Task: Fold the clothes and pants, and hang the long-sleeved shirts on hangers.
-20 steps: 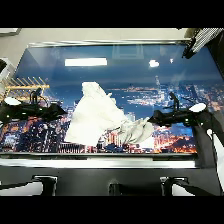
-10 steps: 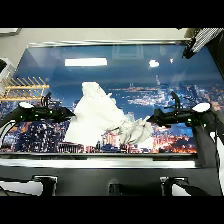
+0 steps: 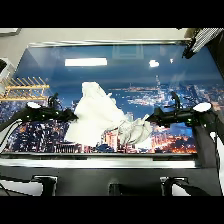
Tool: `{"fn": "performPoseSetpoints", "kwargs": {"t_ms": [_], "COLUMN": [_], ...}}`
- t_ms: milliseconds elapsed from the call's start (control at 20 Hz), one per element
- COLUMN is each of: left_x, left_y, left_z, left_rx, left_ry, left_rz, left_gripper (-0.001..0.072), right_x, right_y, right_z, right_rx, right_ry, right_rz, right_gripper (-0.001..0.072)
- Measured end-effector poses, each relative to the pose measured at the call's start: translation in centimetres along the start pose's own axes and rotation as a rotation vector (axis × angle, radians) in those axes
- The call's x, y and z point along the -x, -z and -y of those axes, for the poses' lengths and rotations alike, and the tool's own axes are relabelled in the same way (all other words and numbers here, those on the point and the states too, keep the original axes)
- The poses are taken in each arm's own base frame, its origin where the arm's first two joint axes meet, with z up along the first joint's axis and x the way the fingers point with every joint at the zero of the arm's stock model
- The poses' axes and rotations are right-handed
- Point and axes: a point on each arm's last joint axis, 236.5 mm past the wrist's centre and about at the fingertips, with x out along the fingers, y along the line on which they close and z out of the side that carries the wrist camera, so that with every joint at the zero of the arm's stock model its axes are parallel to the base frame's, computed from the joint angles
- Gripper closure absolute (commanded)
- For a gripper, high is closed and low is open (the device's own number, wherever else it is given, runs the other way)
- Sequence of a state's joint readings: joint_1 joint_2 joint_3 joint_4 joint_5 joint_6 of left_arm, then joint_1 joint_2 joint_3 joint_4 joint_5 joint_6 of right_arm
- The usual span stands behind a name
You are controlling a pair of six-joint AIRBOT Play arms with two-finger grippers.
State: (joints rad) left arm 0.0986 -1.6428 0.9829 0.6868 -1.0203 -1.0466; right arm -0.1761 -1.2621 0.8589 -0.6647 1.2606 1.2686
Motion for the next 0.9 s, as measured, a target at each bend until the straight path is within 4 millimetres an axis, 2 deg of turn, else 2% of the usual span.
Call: {"fn": "performPoseSetpoints", "kwargs": {"t_ms": [100, 200, 300, 400, 450, 550, 650, 750, 800, 900], "left_x": [0.4, 2.2, 5.2, 9.8, 12.6, 19.4, 26.7, 33.5, 37.2, 43.2], "left_y": [-0.6, -2.6, -5.2, -8.5, -9.9, -12.2, -12.5, -10.9, -9.5, -5.7], "left_z": [0.8, 2.7, 5.2, 8.6, 10.7, 15.9, 21.5, 26.2, 28.5, 31.6], "left_rx": [-0.017, -0.045, -0.101, -0.173, -0.212, -0.315, -0.418, -0.499, -0.524, -0.535], "left_ry": [0.014, 0.054, 0.080, 0.096, 0.103, 0.111, 0.097, 0.055, 0.026, -0.027], "left_rz": [0.005, 0.049, 0.114, 0.224, 0.284, 0.431, 0.577, 0.717, 0.801, 0.947], "left_gripper": [0.0692, 0.0693, 0.0693, 0.0693, 0.0693, 0.0693, 0.0693, 0.0692, 0.0692, 0.0692], "right_x": [0.5, 1.4, 3.0, 5.4, 7.0, 10.9, 15.5, 20.3, 22.6, 26.9], "right_y": [-0.3, -0.9, -1.9, -3.0, -3.7, -4.4, -4.1, -2.3, -0.9, 2.7], "right_z": [-0.5, -1.4, -3.0, -5.6, -7.4, -11.7, -16.7, -21.9, -24.3, -28.4], "right_rx": [0.022, 0.070, 0.136, 0.225, 0.281, 0.408, 0.552, 0.695, 0.760, 0.868], "right_ry": [0.001, 0.005, 0.008, 0.008, 0.007, 0.005, 0.005, 0.005, 0.006, 0.013], "right_rz": [0.027, 0.077, 0.147, 0.237, 0.293, 0.409, 0.533, 0.655, 0.713, 0.827], "right_gripper": [0.0673, 0.0674, 0.0674, 0.0674, 0.0674, 0.0674, 0.0674, 0.0674, 0.0674, 0.0674]}}
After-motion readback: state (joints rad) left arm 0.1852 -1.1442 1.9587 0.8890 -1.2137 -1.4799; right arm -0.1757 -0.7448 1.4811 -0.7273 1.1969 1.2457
